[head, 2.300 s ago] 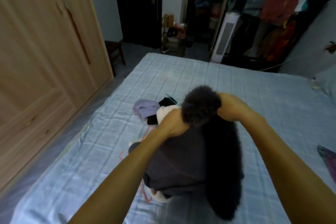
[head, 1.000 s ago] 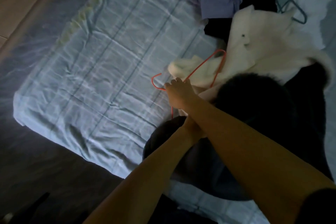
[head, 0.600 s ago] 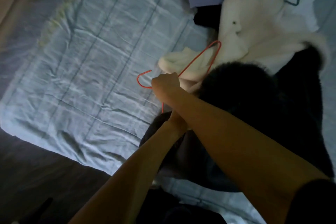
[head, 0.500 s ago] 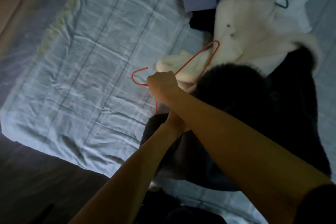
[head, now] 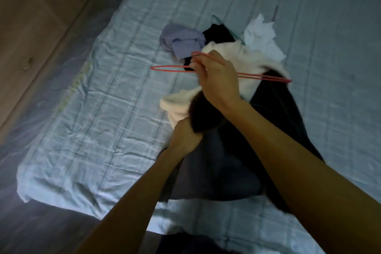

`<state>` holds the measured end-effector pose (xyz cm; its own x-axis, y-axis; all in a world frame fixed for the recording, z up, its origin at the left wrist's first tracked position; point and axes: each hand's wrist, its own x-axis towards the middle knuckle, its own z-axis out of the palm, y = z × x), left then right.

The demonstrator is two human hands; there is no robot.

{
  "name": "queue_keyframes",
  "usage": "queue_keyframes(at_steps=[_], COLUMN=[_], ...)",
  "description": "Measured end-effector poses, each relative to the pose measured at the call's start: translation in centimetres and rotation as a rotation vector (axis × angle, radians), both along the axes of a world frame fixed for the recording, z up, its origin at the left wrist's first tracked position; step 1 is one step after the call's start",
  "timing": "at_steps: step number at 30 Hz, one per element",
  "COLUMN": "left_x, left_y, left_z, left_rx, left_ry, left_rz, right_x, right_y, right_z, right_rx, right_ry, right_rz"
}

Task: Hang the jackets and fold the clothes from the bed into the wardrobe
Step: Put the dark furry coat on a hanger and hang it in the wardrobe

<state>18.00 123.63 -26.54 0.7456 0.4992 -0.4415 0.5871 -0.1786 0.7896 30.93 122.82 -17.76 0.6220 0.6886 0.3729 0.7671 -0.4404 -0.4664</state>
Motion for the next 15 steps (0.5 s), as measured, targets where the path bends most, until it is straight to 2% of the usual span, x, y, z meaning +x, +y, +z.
queue_keyframes(at_steps=[5,15], left_x=[-0.8,-0.4], left_y=[-0.9,-0.2], left_z=[5.3,13.3], left_rx=[0.037,0.123], left_ry=[-0.099,-0.065], left_rz=[0.122,0.327], right_x=[1.3,-1.2], right_y=[-9.1,-22.7], right_z=[4.2,9.9], right_rx=[0.110,0.259], right_ry=[0.065,0.323], right_rz=[-0.230,-0.451])
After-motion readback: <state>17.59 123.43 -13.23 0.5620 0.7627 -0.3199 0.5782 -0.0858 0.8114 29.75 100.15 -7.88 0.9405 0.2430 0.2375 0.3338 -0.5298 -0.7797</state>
